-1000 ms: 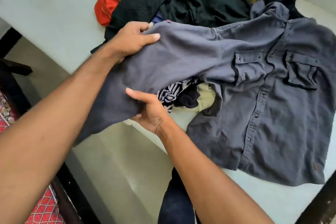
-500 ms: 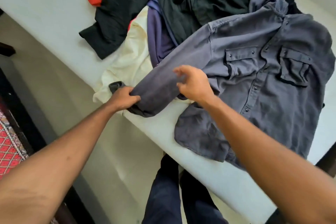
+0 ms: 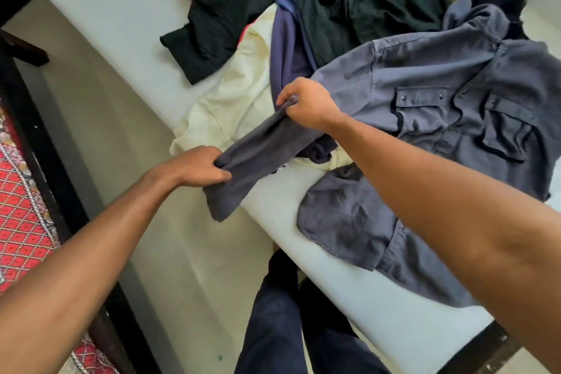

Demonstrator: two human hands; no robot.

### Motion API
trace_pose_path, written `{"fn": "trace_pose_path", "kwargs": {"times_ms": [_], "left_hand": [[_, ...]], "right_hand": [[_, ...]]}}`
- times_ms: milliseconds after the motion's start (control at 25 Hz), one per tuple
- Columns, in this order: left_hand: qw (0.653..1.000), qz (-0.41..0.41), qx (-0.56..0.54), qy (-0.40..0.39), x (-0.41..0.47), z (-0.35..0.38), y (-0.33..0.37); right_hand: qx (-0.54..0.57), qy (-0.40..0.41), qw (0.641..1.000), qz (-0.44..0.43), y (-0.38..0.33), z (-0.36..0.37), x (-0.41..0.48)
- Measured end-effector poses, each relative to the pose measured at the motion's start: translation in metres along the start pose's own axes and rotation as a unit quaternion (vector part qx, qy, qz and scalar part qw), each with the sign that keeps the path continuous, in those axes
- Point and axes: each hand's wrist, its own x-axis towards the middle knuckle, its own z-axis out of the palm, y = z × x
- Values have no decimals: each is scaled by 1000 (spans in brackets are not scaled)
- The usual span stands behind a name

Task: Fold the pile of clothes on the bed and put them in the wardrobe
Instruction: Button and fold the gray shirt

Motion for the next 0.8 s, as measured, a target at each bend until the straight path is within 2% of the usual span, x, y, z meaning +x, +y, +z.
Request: {"fn": "trace_pose_path", "kwargs": {"times_ms": [80,160,240,320,400,480,520,560,640,680,760,800], "left_hand": [[998,43,50,19,-31,12,49],[985,90,118,85,-55,26,113],[972,111,146,149,-68,46,181],[967,118,172,146,-66,76,251],[984,160,67,50,-51,112,311],[977,150,-132,-71,-24,142,347],[971,138,-187,-51,-4,151,350],[973,144,-182,11,13,153,350],[963,192,-117,149,47,140,336],[952,213,-103,194,61,126,324],[925,285,-44,246,92,88,307],[911,323,30,256,108,69,304]], "right_hand": [[143,93,983,61,16,-15,-30],[328,140,924,135,37,-29,-66],[453,77,859,225,59,-46,-108],[486,-4,832,267,89,-63,-157],[532,4,807,257,132,-65,-204],[601,53,756,252,178,-52,-245],[608,73,739,279,197,-42,-261],[587,91,738,320,217,-33,-276],[497,118,767,389,248,-17,-298],[465,128,779,401,258,-9,-304],[429,142,799,396,265,7,-306],[411,139,812,391,264,15,-300]]}}
